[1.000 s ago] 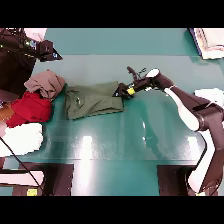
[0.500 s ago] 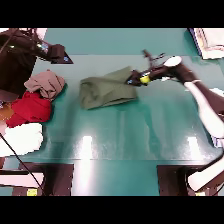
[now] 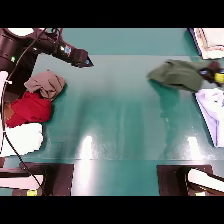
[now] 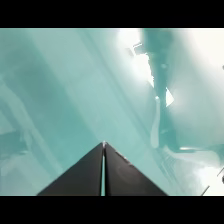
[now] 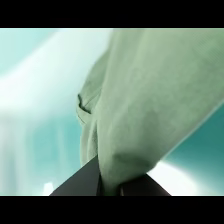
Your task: Fold the shirts.
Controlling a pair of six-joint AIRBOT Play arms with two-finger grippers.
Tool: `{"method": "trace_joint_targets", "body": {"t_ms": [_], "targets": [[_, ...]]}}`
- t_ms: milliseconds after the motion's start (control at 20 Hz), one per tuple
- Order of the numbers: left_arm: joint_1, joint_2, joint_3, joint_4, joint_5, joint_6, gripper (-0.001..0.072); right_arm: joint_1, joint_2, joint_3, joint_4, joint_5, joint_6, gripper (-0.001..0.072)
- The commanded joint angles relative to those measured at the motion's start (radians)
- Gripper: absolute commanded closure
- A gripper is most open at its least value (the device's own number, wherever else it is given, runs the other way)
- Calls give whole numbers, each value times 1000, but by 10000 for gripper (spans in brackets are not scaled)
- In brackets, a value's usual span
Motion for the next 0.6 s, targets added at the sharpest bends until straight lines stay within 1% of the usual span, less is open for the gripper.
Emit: {"method": "trace_joint_targets", "body": {"t_ms": [0,100,250,400,550], "targets": [[-45,0,0,1,31,-5,684,-195,55,-49,-7,-69,1,695],[-51,0,0,1,37,-5,683,-238,55,-48,-2,-109,1,695],[-51,0,0,1,42,-5,683,-270,56,-23,2,-97,1,695],[-51,0,0,1,38,-5,683,-286,74,49,-6,-27,-10,695],[-51,0,0,3,27,-4,683,-322,143,62,-6,35,-10,695]]}}
